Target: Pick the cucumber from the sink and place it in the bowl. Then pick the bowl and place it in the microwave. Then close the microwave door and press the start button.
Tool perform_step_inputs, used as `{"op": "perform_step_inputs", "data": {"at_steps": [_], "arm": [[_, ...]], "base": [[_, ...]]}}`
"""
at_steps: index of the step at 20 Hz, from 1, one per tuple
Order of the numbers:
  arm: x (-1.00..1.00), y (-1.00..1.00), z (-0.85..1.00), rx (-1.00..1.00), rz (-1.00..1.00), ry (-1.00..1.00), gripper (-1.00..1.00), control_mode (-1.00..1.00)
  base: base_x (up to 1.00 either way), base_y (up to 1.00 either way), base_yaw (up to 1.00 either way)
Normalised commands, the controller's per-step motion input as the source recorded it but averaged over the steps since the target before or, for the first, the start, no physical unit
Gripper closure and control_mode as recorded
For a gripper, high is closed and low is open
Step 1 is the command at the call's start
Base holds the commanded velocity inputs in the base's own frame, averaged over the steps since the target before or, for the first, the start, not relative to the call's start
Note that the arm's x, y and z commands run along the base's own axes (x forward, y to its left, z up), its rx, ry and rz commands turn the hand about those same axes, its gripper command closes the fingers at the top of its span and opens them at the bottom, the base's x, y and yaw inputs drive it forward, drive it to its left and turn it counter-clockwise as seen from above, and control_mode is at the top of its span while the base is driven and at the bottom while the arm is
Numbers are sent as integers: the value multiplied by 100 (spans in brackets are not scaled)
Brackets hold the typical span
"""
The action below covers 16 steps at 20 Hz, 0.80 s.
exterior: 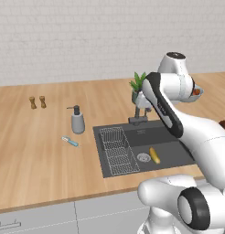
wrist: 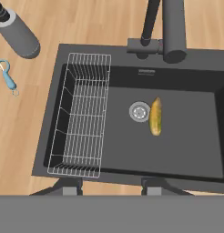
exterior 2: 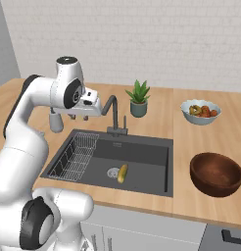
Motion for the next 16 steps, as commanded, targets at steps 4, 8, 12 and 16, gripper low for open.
{"op": "perform_step_inputs", "data": {"at_steps": [4,8,12,16], "arm": [[-26,0,0,0,0,-2,-100,-100],[-72,0,-7,0,0,0,-100,-100],[-69,-19,-28,0,0,0,-100,-100],[-30,-32,-44,0,0,2,-100,-100]], "base": [[0,0,0],[0,0,0],[0,0,0],[0,0,0]]}}
